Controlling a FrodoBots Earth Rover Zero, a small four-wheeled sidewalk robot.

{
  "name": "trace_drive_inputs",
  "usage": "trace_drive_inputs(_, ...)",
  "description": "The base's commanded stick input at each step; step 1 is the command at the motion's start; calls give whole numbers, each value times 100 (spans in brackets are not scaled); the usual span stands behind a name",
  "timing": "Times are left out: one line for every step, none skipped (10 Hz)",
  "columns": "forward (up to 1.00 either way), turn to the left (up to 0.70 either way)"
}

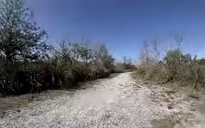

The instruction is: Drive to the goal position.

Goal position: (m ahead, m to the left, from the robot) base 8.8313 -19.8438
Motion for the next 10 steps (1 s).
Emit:
trace_drive_inputs(70,-6)
trace_drive_inputs(70,0)
trace_drive_inputs(70,0)
trace_drive_inputs(70,-2)
trace_drive_inputs(70,-8)
trace_drive_inputs(70,-22)
trace_drive_inputs(70,-24)
trace_drive_inputs(70,-13)
trace_drive_inputs(70,-7)
trace_drive_inputs(70,-7)
